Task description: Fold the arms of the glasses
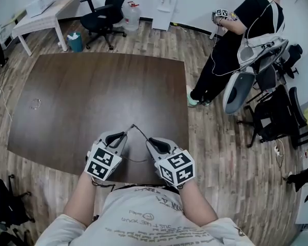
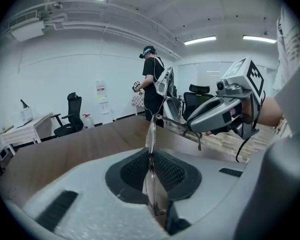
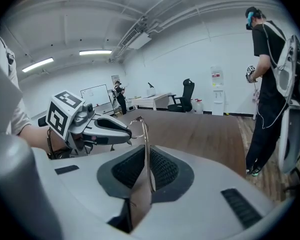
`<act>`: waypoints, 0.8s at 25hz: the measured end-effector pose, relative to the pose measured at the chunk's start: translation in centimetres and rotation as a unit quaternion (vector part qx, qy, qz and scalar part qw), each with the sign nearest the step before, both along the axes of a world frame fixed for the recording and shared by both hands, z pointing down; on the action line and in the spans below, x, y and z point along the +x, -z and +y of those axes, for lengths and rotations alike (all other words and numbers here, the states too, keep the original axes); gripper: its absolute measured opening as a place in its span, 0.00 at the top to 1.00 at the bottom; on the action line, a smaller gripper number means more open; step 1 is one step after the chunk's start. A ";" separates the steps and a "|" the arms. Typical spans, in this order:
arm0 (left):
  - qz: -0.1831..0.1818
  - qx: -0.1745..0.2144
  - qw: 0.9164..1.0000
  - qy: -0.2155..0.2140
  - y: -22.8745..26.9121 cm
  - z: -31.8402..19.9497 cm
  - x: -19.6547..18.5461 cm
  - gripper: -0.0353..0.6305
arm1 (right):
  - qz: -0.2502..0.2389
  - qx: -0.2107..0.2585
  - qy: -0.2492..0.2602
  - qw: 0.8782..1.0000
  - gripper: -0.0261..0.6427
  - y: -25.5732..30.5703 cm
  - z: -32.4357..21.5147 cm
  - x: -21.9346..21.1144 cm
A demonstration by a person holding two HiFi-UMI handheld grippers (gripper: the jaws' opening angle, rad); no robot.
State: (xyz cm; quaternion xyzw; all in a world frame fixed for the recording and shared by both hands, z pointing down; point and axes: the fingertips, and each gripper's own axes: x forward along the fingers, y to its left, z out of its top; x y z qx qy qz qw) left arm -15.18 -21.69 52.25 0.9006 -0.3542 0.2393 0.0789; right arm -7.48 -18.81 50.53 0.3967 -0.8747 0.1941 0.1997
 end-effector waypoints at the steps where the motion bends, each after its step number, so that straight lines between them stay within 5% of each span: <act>1: 0.001 0.002 1.000 -0.001 0.1 0.0 0.0 0.88 | 0.000 0.001 0.000 1.000 0.90 -0.1 0.1 -0.1; 9: 0.015 -0.010 1.000 0.001 -0.1 0.2 -0.2 0.88 | -0.061 -0.031 -0.014 0.998 0.93 -0.2 0.4 -1.0; 20: 0.030 -0.012 0.999 -0.021 0.8 1.5 1.1 0.88 | -0.064 -0.061 0.029 0.996 0.94 -0.9 2.0 -3.7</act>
